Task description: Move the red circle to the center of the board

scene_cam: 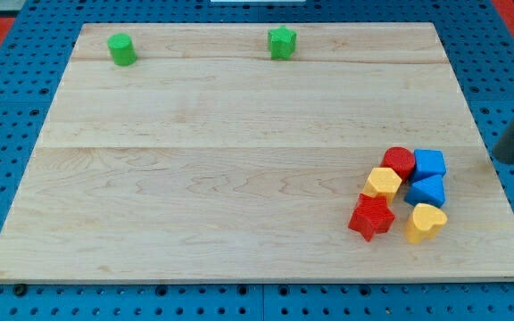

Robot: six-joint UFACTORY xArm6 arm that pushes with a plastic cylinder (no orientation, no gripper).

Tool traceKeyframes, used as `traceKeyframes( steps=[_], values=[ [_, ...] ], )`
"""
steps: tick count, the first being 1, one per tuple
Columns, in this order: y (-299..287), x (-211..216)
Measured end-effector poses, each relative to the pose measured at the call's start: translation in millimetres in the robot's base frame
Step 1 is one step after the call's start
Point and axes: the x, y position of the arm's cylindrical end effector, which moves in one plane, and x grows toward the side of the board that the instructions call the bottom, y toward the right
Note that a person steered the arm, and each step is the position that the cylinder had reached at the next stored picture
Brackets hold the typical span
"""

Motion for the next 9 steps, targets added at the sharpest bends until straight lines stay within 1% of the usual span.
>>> traceKeyframes(
  steps=[1,2,3,4,5,6,7,8,9],
  values=[
    [-18.1,10.0],
    [-48.5,-5.8],
    [-90.4,-1.6],
    [-88.4,-2.5],
    [-99.7,-2.6],
    [-78.9,-0.9],
    [-74.1,5.6],
    [-83.2,32.6],
    [-140.7,14.8]
  ],
)
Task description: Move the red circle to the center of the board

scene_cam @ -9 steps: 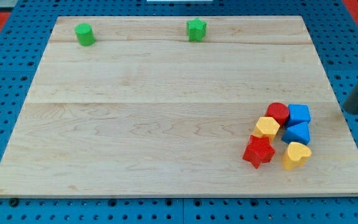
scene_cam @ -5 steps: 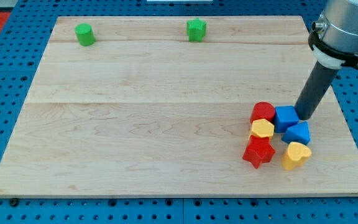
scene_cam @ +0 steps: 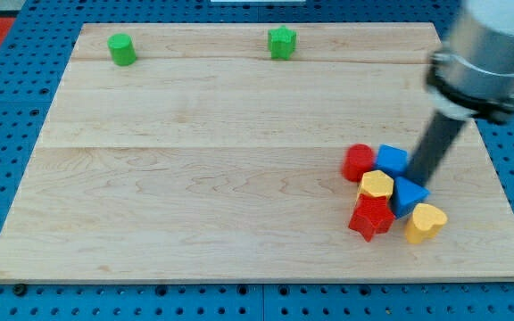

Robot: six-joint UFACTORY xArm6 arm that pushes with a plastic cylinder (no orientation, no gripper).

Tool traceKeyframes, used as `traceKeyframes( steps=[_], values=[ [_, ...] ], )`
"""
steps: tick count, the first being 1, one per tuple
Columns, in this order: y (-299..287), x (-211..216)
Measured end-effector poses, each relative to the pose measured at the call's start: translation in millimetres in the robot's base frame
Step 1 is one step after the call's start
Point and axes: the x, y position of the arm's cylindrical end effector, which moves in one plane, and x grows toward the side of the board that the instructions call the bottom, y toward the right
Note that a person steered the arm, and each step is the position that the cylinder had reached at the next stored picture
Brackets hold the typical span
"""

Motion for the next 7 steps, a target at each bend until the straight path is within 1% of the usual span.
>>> traceKeyframes(
  steps=[1,2,3,4,5,6,7],
  values=[
    [-40.4,-18.1],
    [-65.9,-19.7],
    [-81.1,-21.6],
    [-80.7,-45.2],
    [-117.7,-52.4],
    [-153.6,-55.2],
    [-185.0,-31.6]
  ],
)
